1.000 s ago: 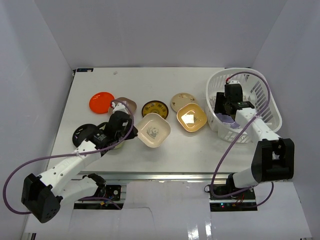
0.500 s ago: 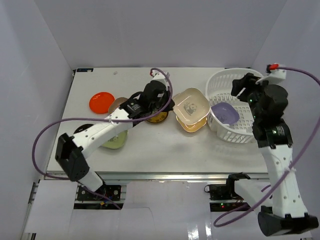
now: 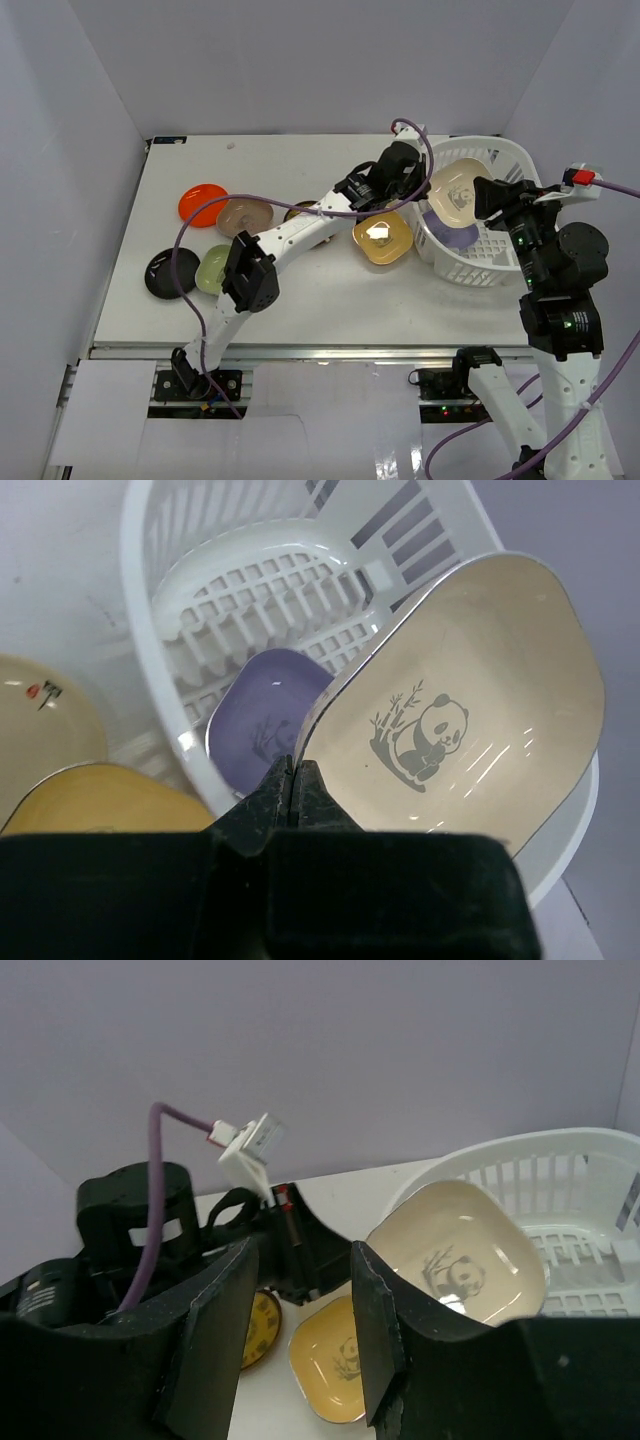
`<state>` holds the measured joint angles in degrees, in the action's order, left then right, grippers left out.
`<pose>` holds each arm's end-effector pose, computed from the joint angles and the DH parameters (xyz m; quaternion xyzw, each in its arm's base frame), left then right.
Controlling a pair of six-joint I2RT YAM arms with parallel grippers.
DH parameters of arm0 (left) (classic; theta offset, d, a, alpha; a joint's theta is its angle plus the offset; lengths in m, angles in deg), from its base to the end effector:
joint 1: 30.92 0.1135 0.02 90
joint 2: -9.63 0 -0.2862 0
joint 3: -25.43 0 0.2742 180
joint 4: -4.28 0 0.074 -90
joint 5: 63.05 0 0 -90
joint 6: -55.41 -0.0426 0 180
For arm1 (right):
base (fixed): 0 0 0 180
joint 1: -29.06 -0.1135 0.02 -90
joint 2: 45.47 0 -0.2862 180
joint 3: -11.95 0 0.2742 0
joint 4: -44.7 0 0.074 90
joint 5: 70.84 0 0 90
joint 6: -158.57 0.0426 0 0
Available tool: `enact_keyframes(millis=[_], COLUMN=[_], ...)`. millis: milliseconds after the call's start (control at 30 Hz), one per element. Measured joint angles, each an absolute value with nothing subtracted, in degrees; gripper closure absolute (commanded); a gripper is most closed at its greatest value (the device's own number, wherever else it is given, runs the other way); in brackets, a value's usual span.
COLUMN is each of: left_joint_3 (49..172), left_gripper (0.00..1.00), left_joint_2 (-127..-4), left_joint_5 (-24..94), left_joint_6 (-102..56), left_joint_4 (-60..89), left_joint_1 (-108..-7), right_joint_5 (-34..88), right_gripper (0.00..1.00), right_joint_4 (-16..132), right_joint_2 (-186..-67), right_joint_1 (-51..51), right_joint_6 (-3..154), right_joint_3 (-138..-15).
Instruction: Place the plates into the plastic bin on the countertop
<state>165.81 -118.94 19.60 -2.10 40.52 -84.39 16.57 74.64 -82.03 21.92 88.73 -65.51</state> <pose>0.3453 -0.4569 0.3453 0.1186 0.8313 -0.3290 0.4321 0.1112 0.0120 0.4857 0.0894 0.6301 0.1680 0.7528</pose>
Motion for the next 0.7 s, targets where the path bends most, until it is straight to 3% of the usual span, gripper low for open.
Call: enact_keyframes(millis=[67, 100, 167, 200, 300, 367, 500, 700], left_joint_3=[171.9, 173.7, 175.1, 175.2, 175.2, 175.2, 172.7, 148.9], left_gripper=[1.00, 0.93, 0.69, 0.44, 0.12, 0.07, 0.07, 0.12], left_joint_2=[-123.8, -125.5, -127.7, -128.4, -129.7, -129.5, -125.9, -102.1], left_joint_5=[19.8, 20.1, 20.5, 20.9, 21.7, 21.7, 21.6, 21.5], left_joint_6=[-1.9, -1.7, -1.2, -1.2, -0.9, -1.7, -4.0, -4.9], left_joint_4=[40.4, 40.5, 40.4, 40.4, 40.5, 40.4, 39.5, 37.0], left_joint_1=[-84.7, -84.8, -84.9, -84.9, -84.9, -84.8, -83.9, -74.4], right_joint_5=[18.0, 18.4, 19.0, 19.3, 20.4, 22.3, 28.7, 37.8], right_gripper=[0.51, 0.50, 0.49, 0.48, 0.46, 0.44, 0.43, 0.43], right_joint_4=[75.1, 75.2, 75.6, 75.7, 75.7, 75.7, 75.3, 74.4], right_joint_2=[-81.8, -81.6, -81.0, -80.9, -80.8, -81.0, -83.1, -90.7], right_joint_1=[21.9, 21.9, 21.9, 21.9, 21.9, 21.9, 21.9, 19.8], right_joint_6=[89.1, 89.1, 89.1, 89.1, 89.0, 88.7, 87.7, 85.9], right_joint_3=[-64.5, -64.0, -63.1, -62.9, -62.7, -62.7, -62.6, -60.7])
